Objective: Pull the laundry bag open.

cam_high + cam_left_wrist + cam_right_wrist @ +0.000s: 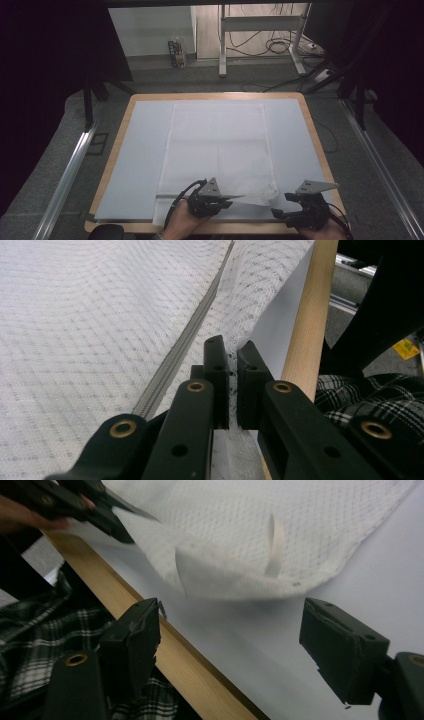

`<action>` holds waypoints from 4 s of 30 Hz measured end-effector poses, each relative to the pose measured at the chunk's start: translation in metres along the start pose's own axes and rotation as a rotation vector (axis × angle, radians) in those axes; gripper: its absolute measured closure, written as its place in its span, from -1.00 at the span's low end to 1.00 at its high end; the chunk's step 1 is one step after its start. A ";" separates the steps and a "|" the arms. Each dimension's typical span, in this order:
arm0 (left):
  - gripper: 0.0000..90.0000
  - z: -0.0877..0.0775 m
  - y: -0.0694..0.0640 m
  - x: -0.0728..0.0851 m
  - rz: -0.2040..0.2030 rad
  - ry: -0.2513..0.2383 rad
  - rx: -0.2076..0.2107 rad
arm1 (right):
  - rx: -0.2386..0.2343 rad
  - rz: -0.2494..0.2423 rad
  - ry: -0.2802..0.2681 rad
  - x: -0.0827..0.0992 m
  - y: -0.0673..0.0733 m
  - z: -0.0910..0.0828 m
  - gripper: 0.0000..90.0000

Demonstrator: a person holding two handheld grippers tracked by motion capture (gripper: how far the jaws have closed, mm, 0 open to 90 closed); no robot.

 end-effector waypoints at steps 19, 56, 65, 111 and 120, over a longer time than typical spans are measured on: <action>0.92 0.002 -0.006 0.002 0.030 0.013 0.015 | -0.153 0.160 0.069 0.007 0.000 0.014 -0.63; 0.88 0.014 -0.025 0.012 0.181 0.073 -0.055 | -0.215 0.426 0.088 0.003 -0.024 0.038 -0.13; 0.47 0.009 -0.024 0.011 0.169 0.066 0.051 | -0.169 0.306 0.095 0.007 -0.020 0.040 0.87; -0.11 0.071 0.011 -0.117 0.155 -0.012 0.102 | -0.134 -0.023 -0.085 -0.001 -0.012 0.024 0.89; -0.09 0.065 0.020 -0.102 0.174 0.043 0.058 | -0.120 -0.026 -0.081 0.000 -0.013 0.023 0.89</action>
Point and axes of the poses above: each handheld gripper's, and its own axes: z roughly forward along the jaws, x roughly out of its underside, y roughly to its left, the point moved 5 cm from there along z, roughly forward along the jaws, and after that the axes turned 1 degree about -x, right-handed, at the moved point
